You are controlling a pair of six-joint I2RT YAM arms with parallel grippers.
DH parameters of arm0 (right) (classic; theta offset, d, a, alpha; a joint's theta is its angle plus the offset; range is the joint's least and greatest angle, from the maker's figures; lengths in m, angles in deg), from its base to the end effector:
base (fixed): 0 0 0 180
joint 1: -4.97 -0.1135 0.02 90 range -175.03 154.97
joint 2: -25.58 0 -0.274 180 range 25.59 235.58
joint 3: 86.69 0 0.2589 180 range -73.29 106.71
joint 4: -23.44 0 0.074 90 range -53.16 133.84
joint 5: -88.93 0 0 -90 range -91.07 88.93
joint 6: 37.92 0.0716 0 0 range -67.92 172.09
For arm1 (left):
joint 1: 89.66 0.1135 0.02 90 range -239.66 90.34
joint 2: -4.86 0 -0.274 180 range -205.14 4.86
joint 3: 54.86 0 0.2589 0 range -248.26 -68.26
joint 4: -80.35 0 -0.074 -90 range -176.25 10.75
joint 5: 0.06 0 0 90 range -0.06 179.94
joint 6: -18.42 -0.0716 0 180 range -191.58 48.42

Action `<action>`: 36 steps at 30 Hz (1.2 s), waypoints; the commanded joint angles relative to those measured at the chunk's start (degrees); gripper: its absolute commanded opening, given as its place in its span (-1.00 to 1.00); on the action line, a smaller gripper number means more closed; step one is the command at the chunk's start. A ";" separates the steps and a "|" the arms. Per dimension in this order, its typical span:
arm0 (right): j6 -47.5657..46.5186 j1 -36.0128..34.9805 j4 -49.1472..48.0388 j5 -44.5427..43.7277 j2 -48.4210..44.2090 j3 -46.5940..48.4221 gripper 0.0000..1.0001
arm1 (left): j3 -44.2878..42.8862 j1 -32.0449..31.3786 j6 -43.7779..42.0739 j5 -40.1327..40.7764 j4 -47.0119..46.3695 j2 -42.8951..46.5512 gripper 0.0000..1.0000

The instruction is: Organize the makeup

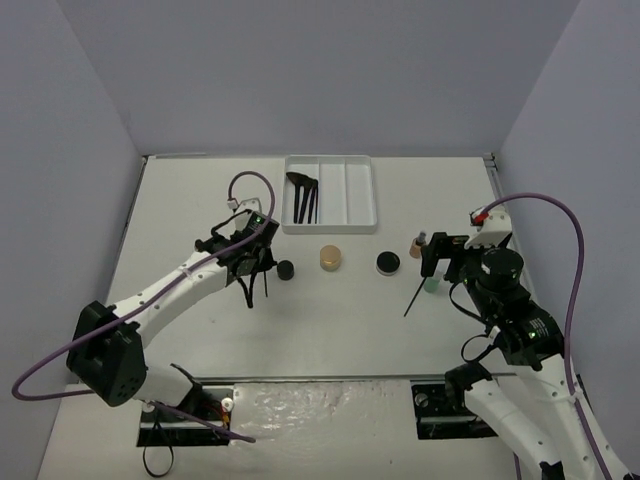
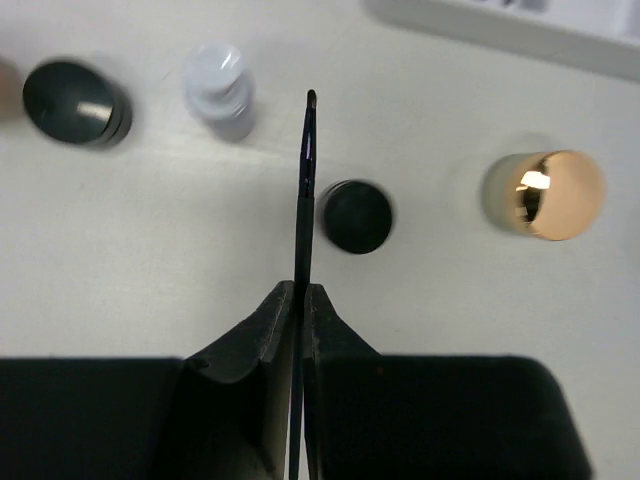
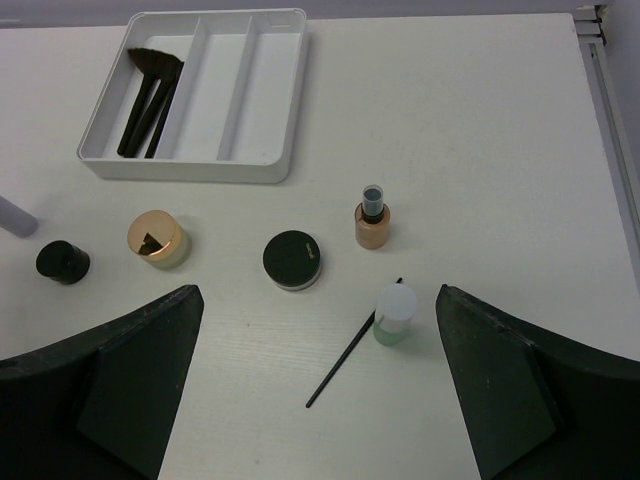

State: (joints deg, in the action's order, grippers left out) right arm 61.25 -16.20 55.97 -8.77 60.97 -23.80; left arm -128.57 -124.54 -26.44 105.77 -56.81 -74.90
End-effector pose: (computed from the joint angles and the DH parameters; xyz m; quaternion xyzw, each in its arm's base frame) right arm 0.1626 0.0527 0.3790 -0.0318 0.7365 0.1286 0.6633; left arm 0.2759 -0.1685 0.2482 -0.1311 0.9194 -0.1248 0.3493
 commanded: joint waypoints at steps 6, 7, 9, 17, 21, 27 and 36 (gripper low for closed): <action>2.08 -0.54 -3.46 -1.11 4.39 2.09 1.00 | -36.36 4.03 -19.31 -8.85 0.92 -20.81 -1.00; 2.21 -0.54 -3.42 -1.41 4.60 2.22 1.00 | -40.58 4.84 -20.54 -10.55 1.39 -25.44 -1.00; 2.92 -0.49 -3.13 -1.75 5.35 2.77 1.00 | -47.89 6.16 -22.43 -12.07 2.85 -31.93 -1.00; 5.20 -0.47 -1.28 -2.44 7.48 4.05 1.00 | -69.90 9.90 -24.22 -15.80 3.27 -51.76 -1.00; 7.47 -0.45 -0.57 -3.64 8.73 3.94 1.00 | -76.27 10.78 -24.57 -16.58 3.48 -57.31 -0.91; 14.17 -0.54 0.99 -4.23 12.04 3.24 1.00 | -78.94 11.68 -24.55 -17.38 3.08 -59.79 -0.25; 27.64 -0.56 3.32 -5.94 16.59 -4.12 1.00 | -73.68 11.68 -23.85 -17.90 1.72 -51.10 0.03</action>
State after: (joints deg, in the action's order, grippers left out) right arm 81.12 -16.20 59.12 -11.94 74.83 -25.28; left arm -202.97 -113.21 -50.52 88.37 -52.18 -137.31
